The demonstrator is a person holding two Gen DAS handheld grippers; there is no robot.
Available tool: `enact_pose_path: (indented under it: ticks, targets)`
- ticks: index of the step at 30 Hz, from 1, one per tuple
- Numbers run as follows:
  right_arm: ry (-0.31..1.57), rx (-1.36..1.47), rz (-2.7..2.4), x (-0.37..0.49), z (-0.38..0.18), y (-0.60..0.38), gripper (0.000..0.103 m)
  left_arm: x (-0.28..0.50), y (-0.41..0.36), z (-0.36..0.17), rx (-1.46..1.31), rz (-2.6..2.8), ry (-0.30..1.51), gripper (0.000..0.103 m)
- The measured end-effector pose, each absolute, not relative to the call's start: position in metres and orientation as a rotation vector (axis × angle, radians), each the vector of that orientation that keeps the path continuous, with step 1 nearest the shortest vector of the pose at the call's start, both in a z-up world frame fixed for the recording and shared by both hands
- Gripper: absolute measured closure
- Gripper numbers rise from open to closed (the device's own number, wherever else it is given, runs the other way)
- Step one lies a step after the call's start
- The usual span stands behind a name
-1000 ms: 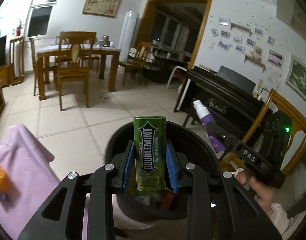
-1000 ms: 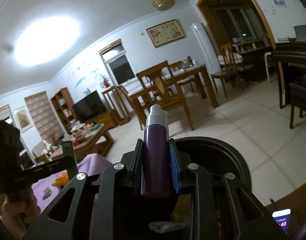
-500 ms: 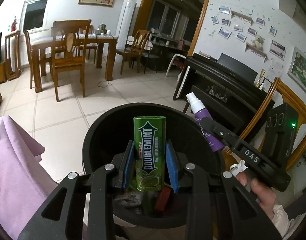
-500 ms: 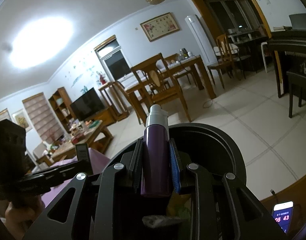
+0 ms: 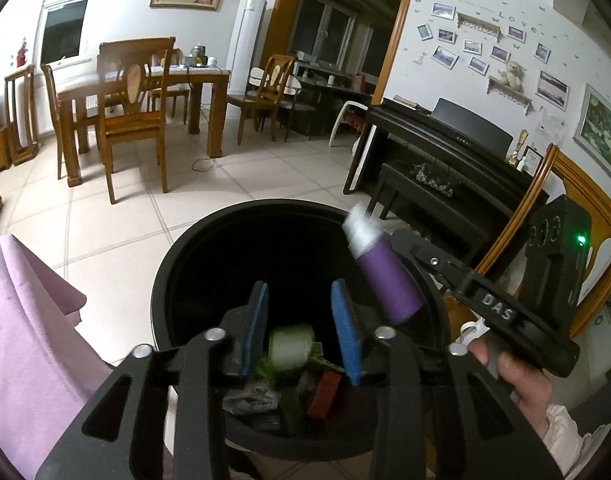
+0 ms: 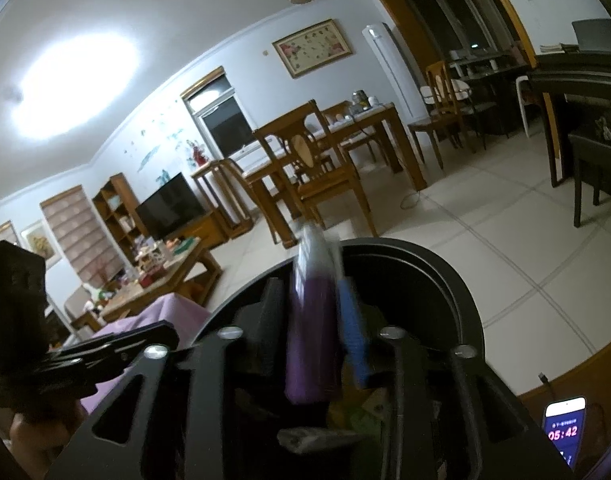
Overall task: Collect trash
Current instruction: 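Carry the Doublemint tin and purple bottle to the bin and release both, then grasp the eye-drop bottle with left tool while right tool grasps white cap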
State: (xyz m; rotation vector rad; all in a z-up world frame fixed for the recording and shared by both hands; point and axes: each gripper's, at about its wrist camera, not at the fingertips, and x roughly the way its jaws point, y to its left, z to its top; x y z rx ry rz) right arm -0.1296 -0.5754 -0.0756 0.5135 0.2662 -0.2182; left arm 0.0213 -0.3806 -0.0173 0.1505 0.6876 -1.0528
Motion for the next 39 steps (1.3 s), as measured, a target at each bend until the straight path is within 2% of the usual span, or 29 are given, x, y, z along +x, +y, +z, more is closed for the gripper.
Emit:
enact_pose_path:
  ticks: [1, 3, 8, 10, 11, 12, 24, 39]
  targets:
    - [0.247, 0.527, -0.221, -0.132, -0.074, -0.574, 0.034, 0.020, -0.380, -0.018, 0.150, -1.049, 0.685, 0.051]
    - [0.231, 0.536, -0.220, -0.135, -0.073, -0.572, 0.030, 0.020, -0.376, -0.017, 0.146, -1.040, 0.674, 0.035]
    - [0.232, 0.516, -0.214, -0.135, -0.068, -0.559, 0.026, 0.019, -0.362, -0.012, 0.154, -1.016, 0.658, 0.034]
    - [0.233, 0.509, -0.209, -0.134, -0.065, -0.554, 0.026, 0.019, -0.355, -0.011, 0.165, -0.999, 0.647, 0.025]
    - [0.238, 0.499, -0.203, -0.131, -0.063, -0.547, 0.026, 0.018, -0.350, -0.009, 0.169, -0.981, 0.632, 0.017]
    - [0.242, 0.492, -0.197, -0.130, -0.061, -0.544, 0.026, 0.018, -0.345, -0.007, 0.169, -0.972, 0.620, 0.015]
    - [0.321, 0.378, -0.024, -0.082, -0.031, -0.461, 0.014, 0.021, -0.239, 0.004, 0.183, -0.805, 0.576, 0.009]
    - [0.616, 0.150, 0.426, 0.031, -0.026, -0.235, 0.014, 0.067, -0.005, -0.031, 0.094, -0.280, 0.715, 0.011]
